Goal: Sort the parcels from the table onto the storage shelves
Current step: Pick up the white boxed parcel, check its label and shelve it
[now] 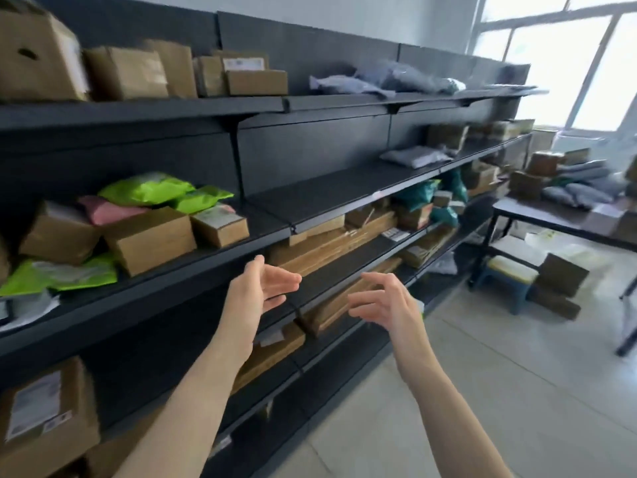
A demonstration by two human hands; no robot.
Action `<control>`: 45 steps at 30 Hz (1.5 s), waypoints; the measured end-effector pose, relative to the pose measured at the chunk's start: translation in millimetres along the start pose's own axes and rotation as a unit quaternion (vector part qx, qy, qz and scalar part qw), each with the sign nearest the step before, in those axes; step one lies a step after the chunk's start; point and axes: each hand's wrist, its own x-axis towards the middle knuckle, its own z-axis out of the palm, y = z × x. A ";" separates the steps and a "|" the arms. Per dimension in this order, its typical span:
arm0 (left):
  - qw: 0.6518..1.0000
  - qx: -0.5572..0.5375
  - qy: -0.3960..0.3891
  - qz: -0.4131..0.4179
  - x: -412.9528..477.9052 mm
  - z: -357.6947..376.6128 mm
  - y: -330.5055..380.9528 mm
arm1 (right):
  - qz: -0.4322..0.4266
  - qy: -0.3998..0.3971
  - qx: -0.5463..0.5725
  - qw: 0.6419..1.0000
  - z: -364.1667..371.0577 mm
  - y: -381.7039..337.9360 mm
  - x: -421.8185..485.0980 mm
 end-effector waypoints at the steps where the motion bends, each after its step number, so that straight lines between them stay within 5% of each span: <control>1: 1.000 0.004 -0.019 0.008 7.6 22.6 8.6 | -0.012 0.015 0.003 1.000 -17.2 -12.0 7.0; 11: 0.975 -0.005 -0.204 0.092 103.0 230.1 62.9 | -0.077 0.157 -0.065 0.982 -161.5 -95.7 99.4; 25: 0.889 -0.067 -0.415 0.179 192.9 505.2 134.3 | -0.157 0.326 -0.147 0.921 -353.6 -192.6 207.7; 45: 0.879 -0.100 -0.443 0.149 358.8 908.5 77.5 | -0.148 0.412 -0.164 0.884 -705.2 -185.9 439.5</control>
